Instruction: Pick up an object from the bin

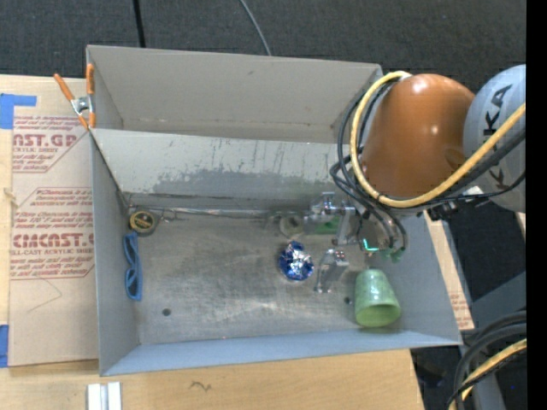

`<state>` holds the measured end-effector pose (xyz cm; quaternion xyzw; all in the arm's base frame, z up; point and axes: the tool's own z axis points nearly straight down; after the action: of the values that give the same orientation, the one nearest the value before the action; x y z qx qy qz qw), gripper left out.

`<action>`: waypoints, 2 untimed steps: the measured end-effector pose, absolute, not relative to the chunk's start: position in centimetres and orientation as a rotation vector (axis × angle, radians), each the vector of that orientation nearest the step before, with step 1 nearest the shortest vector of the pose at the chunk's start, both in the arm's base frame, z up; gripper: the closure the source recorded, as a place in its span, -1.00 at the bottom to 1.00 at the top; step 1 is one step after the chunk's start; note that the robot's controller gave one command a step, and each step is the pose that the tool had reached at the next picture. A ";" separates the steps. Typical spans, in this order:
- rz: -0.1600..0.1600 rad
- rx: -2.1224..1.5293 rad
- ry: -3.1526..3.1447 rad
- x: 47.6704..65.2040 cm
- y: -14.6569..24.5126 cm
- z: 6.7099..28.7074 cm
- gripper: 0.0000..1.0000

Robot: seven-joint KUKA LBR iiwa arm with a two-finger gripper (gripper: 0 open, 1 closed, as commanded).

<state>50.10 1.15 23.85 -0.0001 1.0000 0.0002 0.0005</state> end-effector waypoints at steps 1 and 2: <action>0.000 -0.527 3.092 55.4 2.6 26.1 -1.00; 0.001 -0.524 3.094 55.3 2.6 26.0 1.00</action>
Offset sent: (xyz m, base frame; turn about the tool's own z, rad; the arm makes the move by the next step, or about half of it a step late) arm 0.0515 0.0135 0.0218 -0.3354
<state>55.32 2.59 26.03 -0.1671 0.9859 0.0004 0.0018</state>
